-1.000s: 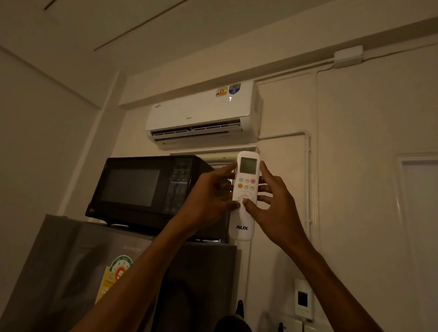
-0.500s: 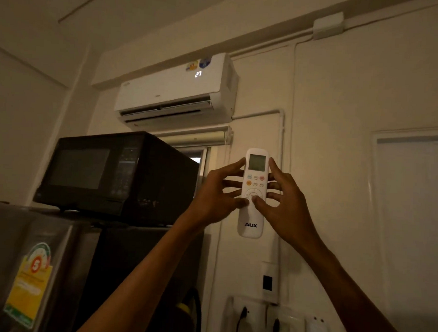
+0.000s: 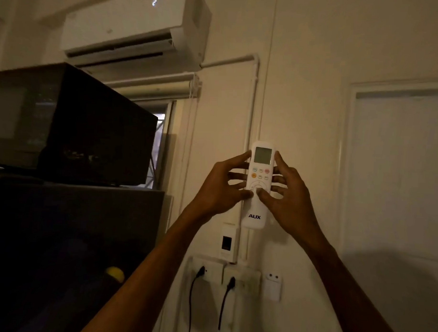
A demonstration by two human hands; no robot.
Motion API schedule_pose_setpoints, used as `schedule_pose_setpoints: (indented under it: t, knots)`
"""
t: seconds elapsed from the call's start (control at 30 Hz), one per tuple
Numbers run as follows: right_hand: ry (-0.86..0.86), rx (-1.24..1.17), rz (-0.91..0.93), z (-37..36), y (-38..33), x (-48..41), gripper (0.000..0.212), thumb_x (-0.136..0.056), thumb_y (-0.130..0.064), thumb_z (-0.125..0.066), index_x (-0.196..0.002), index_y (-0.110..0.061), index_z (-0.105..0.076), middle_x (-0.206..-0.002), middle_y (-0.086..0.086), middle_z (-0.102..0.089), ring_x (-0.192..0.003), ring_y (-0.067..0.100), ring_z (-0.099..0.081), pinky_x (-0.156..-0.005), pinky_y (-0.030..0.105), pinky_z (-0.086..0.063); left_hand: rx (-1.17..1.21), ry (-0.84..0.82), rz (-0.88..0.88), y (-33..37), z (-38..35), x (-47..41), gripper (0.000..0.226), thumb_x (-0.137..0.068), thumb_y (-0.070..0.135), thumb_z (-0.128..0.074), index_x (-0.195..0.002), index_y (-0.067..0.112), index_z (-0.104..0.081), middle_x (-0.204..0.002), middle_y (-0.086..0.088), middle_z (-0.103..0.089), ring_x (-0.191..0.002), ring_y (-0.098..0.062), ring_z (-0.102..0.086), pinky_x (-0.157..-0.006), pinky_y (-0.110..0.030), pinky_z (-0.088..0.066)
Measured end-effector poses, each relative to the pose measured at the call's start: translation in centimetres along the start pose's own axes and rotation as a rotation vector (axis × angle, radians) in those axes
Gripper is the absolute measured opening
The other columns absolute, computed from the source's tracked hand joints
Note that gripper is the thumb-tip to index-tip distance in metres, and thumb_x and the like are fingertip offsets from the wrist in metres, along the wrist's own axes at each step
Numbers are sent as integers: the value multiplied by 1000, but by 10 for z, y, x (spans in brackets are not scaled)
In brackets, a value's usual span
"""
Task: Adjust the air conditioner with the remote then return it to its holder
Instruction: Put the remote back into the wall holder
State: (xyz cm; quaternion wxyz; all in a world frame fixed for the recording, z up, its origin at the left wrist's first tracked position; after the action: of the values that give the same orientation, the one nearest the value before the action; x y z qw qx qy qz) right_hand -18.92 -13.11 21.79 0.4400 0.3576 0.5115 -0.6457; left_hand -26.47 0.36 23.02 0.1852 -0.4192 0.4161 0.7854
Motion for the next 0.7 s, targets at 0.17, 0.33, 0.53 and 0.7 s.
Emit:
schedule_pose_setpoints:
  t: [0.17, 0.33, 0.53, 0.7]
  knots:
    - [-6, 34, -69, 3, 56, 16, 81, -79, -11, -68, -143, -26, -22, -132, 9, -45, -110, 12, -49, -69, 10, -46, 62, -54, 47, -45, -43, -6, 83, -73, -11, -69, -142, 21, -37, -115, 6, -56, -93, -4, -60, -64, -4, -50]
    - [1, 85, -116, -6, 122, 37, 82, -78, -10, -69, -143, -22, -21, -131, 10, -45, -112, 15, -51, -73, 12, -47, 130, -92, 105, -109, -86, -8, 84, -72, -13, -69, -142, 21, -38, -121, 0, -59, -98, -10, -61, -74, -11, -55]
    - [-74, 149, -134, -33, 202, 58, 80, -77, -8, -68, -143, -17, -23, -130, 12, -43, -117, 21, -52, -73, 6, -49, 200, -71, 202, -194, -131, -2, 81, -73, -11, -70, -140, 22, -40, -118, 3, -60, -96, -2, -64, -74, -13, -55]
    - [-64, 179, -210, -46, 250, 67, 80, -79, -12, -68, -143, -21, -21, -127, 7, -43, -113, 14, -51, -66, 1, -48, 213, -81, 211, -245, -159, -6, 82, -73, -5, -72, -140, 28, -38, -122, 3, -59, -108, -9, -62, -82, -23, -57]
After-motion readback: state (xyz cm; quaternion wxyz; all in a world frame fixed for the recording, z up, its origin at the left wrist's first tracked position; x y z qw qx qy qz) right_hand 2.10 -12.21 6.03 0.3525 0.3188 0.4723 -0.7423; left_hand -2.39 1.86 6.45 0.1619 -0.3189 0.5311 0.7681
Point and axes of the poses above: each hand's wrist, its own x-axis away from the middle knuckle, its own z-axis out of the back of the hand, y = z × x, the point moved 1 cm from there along -x, towards the middle knuckle
